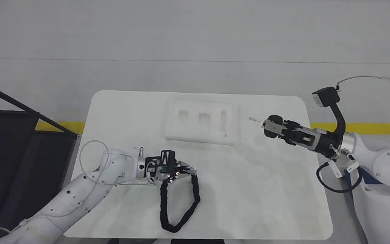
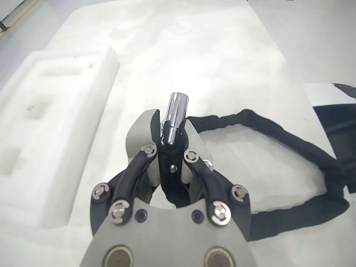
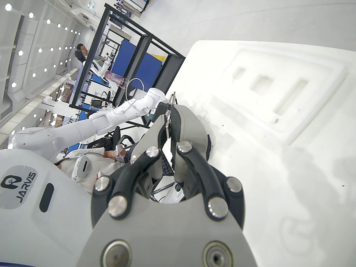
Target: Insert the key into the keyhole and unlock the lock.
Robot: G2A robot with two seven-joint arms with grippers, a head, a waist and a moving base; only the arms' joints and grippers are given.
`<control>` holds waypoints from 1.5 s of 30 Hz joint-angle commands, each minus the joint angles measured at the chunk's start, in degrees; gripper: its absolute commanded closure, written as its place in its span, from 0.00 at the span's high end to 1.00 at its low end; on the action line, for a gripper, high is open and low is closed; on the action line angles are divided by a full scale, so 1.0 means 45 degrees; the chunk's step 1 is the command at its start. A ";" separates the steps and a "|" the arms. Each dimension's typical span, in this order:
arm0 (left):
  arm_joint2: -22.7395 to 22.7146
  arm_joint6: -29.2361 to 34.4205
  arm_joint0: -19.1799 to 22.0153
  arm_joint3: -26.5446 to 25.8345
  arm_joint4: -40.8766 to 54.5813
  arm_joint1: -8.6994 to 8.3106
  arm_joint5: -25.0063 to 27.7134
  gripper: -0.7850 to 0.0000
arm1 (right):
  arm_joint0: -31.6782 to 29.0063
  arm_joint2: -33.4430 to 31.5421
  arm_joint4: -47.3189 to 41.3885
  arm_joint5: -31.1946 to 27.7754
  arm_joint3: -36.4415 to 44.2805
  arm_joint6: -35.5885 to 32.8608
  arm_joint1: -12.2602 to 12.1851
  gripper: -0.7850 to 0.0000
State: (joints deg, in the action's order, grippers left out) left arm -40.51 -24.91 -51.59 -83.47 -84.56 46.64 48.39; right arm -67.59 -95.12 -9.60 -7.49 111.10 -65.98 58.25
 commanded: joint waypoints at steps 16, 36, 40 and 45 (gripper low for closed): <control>-0.1088 -0.4566 -0.0022 -0.1212 -0.0197 -0.0270 0.2135 0.00 | -0.0008 0.1102 0.0322 -0.1300 0.0553 -0.3026 -0.0306 0.00; 0.0691 -0.5512 0.2017 -0.1848 0.0874 -0.0085 0.1376 0.00 | -0.0307 0.1063 -0.0028 -0.0922 0.2881 -0.3155 -0.0658 0.00; 0.1459 -0.5817 0.2621 -0.1465 0.0789 0.0066 0.1072 0.00 | -0.0370 0.1154 0.0774 -0.0780 0.3257 -0.3075 -0.0738 0.00; 0.2405 -0.6374 0.3296 -0.0947 0.0934 0.0166 0.0516 0.00 | -0.0438 0.1198 0.1261 -0.0488 0.3447 -0.2713 -0.0779 0.00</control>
State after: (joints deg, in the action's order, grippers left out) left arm -30.77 -52.99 -37.46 -88.30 -80.62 47.33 51.31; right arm -69.57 -89.72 -3.87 -9.67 126.62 -78.18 54.74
